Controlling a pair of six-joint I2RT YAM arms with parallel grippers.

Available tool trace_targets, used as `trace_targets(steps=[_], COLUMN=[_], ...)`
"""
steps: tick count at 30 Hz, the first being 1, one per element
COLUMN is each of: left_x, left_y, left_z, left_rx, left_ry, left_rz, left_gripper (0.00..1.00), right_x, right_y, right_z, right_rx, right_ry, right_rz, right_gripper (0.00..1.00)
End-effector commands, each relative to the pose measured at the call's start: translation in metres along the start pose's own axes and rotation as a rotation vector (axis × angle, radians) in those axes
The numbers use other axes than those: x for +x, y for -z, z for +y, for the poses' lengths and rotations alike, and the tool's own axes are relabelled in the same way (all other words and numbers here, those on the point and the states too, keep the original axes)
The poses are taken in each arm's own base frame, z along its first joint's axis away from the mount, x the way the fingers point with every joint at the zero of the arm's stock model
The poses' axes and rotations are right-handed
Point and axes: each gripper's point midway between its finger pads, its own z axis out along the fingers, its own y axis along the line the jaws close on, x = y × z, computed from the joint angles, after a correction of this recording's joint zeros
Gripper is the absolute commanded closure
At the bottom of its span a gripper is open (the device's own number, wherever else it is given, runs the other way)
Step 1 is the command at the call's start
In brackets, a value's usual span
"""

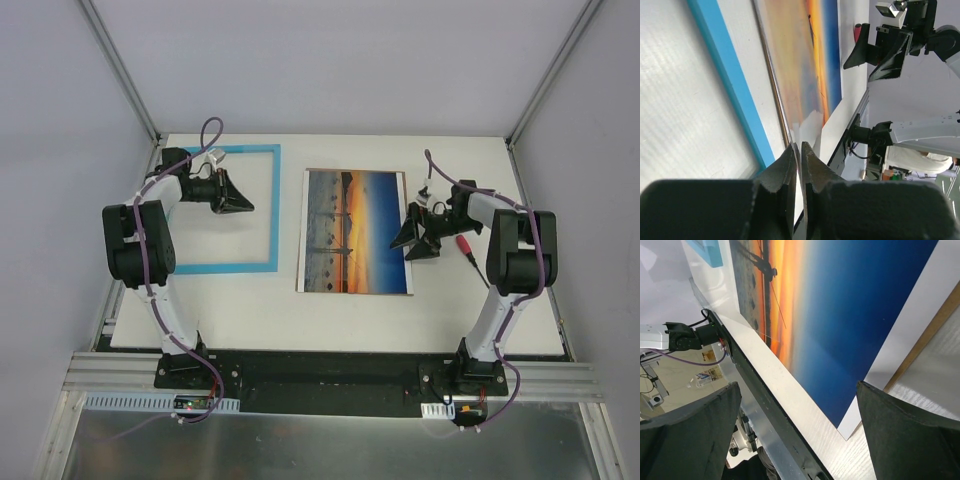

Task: Take the photo out of the frame
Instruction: Place the photo frame item at the center of the board.

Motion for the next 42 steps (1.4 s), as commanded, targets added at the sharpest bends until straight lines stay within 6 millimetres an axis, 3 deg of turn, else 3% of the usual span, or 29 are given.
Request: trace_targets(steps=[1, 8, 27, 42], left_x=[-0.006, -0.016, -0.050, -0.066], left_y=[0.027, 0.046, 0.123, 0.157], left_z=[-0.026, -0.020, 0.024, 0.045], left_rx=[0.015, -0.033, -0.154, -0.248], left_ry=[-0.110, -0.125, -0.096, -0.113], left_rz=[-0.016, -0.023, -0.082, -0.091], left_gripper=[0.95, 0.95, 0.96, 0.96], right_x=[-0.002, -0.001, 0.000, -0.001], right_y=[0.000, -0.003, -0.004, -0.002], right_z=[-0.002, -0.006, -0.005, -0.004], right_rx=[0.026, 0.039, 0.036, 0.041], right_ry=[0.009, 0.002, 0.004, 0.011], right_rz=[0.003, 0.008, 0.010, 0.006], right_gripper=[0.00, 0.00, 0.00, 0.00])
